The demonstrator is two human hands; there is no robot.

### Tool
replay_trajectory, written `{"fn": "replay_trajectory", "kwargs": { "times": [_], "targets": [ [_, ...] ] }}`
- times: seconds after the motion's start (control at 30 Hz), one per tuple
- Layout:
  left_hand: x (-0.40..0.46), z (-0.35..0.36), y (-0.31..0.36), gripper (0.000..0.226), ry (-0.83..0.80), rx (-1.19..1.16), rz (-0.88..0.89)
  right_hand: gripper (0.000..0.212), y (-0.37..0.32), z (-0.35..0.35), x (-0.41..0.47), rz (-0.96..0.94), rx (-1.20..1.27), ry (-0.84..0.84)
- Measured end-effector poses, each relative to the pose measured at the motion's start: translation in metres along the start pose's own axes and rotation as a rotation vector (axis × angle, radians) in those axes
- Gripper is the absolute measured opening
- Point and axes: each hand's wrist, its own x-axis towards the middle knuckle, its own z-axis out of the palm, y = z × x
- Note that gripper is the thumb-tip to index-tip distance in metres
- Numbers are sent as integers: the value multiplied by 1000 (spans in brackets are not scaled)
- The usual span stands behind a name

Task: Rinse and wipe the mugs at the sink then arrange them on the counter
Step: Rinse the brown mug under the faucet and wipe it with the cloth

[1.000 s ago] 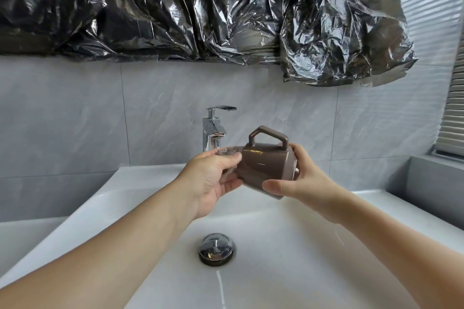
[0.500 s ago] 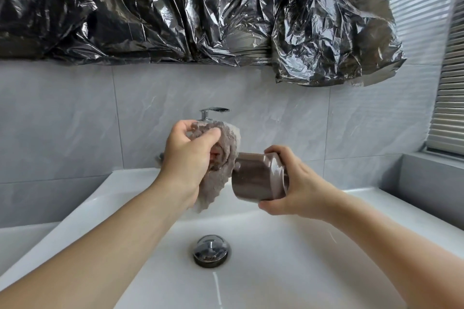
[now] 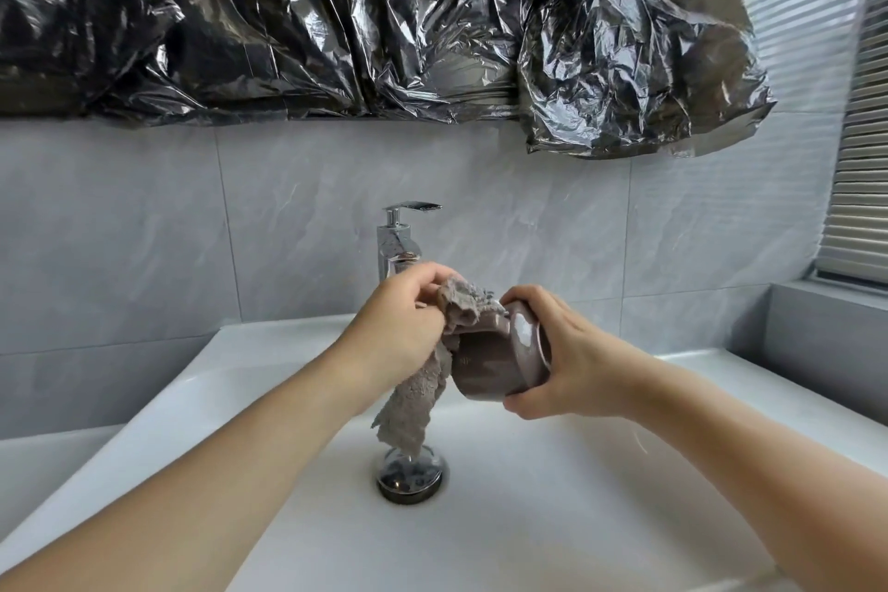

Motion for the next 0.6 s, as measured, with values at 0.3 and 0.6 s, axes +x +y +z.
{"fn": "replay_trajectory", "kwargs": {
  "times": [0.3, 0.6],
  "targets": [
    [-10, 7, 2, 17, -153, 363, 286, 93, 0, -2, 1, 57, -115, -87],
    [-9, 8, -8, 34, -10, 392, 443, 94, -7, 0, 1, 36, -160, -121]
  ]
}}
